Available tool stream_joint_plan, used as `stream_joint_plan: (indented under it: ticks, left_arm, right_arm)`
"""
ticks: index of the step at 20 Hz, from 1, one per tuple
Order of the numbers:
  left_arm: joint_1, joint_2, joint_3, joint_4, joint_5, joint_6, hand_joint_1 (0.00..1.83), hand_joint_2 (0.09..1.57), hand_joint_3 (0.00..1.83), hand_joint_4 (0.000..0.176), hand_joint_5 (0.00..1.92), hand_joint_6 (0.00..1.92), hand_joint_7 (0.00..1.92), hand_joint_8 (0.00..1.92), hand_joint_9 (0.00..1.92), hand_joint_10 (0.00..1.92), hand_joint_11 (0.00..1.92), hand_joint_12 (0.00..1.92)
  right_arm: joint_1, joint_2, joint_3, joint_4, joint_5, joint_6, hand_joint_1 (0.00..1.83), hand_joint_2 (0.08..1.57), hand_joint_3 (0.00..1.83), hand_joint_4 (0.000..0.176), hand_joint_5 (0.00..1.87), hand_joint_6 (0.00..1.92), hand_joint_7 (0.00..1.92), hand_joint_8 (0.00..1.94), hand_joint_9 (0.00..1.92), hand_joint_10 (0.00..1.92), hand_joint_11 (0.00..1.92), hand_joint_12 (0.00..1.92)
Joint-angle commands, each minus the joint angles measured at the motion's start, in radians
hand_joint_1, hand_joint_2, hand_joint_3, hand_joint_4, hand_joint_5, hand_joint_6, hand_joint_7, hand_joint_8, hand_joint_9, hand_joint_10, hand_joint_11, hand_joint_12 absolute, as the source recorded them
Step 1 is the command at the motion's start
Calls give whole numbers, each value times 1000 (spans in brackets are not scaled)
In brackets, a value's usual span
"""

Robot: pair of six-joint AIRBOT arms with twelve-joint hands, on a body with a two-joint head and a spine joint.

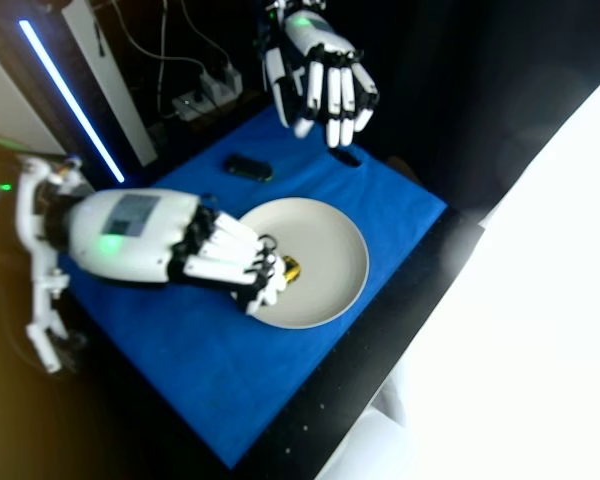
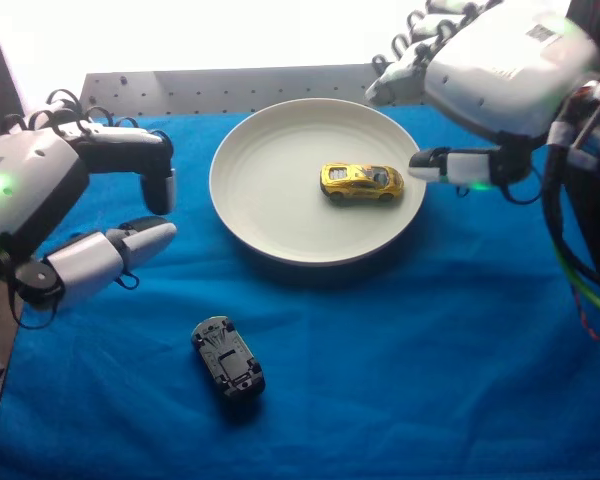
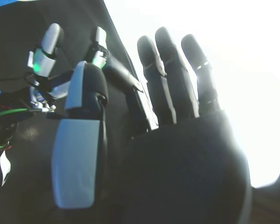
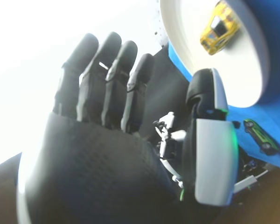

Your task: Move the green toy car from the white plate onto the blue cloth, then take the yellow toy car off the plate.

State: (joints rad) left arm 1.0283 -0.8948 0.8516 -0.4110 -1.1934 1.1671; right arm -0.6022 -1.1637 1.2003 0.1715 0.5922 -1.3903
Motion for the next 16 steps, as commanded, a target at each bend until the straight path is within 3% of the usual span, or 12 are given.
stream_joint_plan:
  ticks: [1,4,8,10,13,14,15,16]
  left_arm:
    - [-7,-3,1,23,-118,-2,867,1256,0,176,692,1403,740,8,467,453,66,1315]
    - [-7,-5,2,20,-117,-2,873,1248,0,176,705,1385,722,0,469,410,35,1361]
    - [-7,-9,4,20,-114,-2,891,1235,0,176,730,1350,754,12,512,397,46,1376]
    - [-7,-11,5,20,-112,-2,900,1226,0,176,746,1326,764,14,522,394,43,1368]
    - [-7,-15,8,20,-107,-2,897,1228,0,176,741,1333,775,14,518,400,44,1394]
    - [-7,-15,8,20,-106,-2,901,1225,0,176,746,1326,774,9,494,461,31,1438]
    - [-7,-15,8,20,-104,-2,909,1218,0,176,760,1306,780,10,491,483,33,1445]
    - [-7,-15,9,20,-104,-2,911,1216,0,176,763,1302,785,10,495,481,20,1399]
  right_arm:
    - [22,-5,6,-6,106,-3,935,1019,0,0,667,126,711,272,456,960,204,1659]
    - [39,-27,21,-4,90,-3,881,973,0,0,673,69,652,269,382,991,143,1690]
    - [49,-61,46,-4,65,-3,970,927,0,0,680,29,686,80,477,684,184,1507]
    - [52,-75,64,-3,42,-3,968,920,0,0,703,32,720,71,504,692,197,1538]
    - [56,-100,98,7,3,-3,979,916,0,0,729,24,801,107,499,977,261,1649]
    - [57,-106,107,10,-6,-3,987,908,0,0,747,19,700,1021,614,1526,507,1867]
    - [58,-115,117,14,-18,-3,996,907,0,0,758,19,695,1459,731,1765,714,1910]
    - [58,-119,123,15,-24,-3,990,911,2,0,760,17,736,1646,831,1882,862,1919]
